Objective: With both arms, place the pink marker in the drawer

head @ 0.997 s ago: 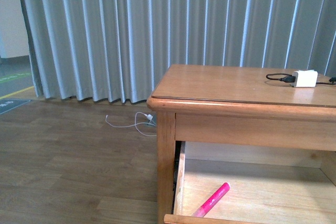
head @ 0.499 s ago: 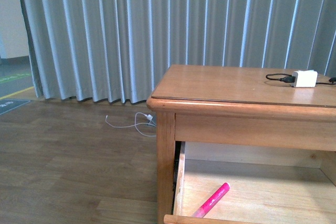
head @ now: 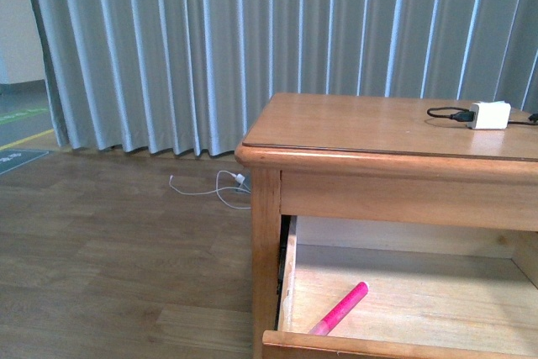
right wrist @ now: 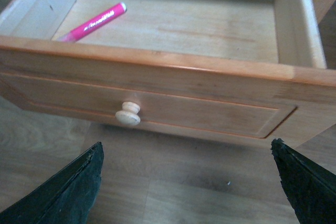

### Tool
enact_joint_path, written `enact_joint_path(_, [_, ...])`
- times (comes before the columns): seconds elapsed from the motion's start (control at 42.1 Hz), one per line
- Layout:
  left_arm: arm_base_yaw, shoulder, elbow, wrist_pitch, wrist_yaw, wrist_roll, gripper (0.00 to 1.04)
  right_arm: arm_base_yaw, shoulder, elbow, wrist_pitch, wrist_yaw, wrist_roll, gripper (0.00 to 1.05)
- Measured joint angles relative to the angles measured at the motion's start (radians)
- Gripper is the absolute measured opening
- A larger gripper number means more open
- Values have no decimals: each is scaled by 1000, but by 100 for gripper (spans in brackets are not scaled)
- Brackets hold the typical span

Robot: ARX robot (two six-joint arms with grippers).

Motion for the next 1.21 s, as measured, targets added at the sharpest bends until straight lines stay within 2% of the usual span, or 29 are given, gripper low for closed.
enact_joint_path(0.119, [0, 0, 0, 0, 0, 1, 100, 41, 245, 85, 79, -3, 16, 96])
enact_joint_path(0.237, [0, 0, 0, 0, 0, 2, 99, 87, 480, 178, 142, 30, 26, 96])
enact_joint_path(0.451, [0, 0, 0, 0, 0, 2, 99, 131, 691, 248, 248, 109, 20, 96])
enact_joint_path(0.689, [0, 0, 0, 0, 0, 2, 99, 180, 925, 353, 457, 221, 8, 96])
enact_joint_path(0.926, [0, 0, 0, 0, 0, 2, 99, 193, 1112, 469, 637, 283, 27, 96])
enact_joint_path(1.211, [0, 0, 0, 0, 0, 2, 99, 188, 1270, 587, 744, 333, 37, 96])
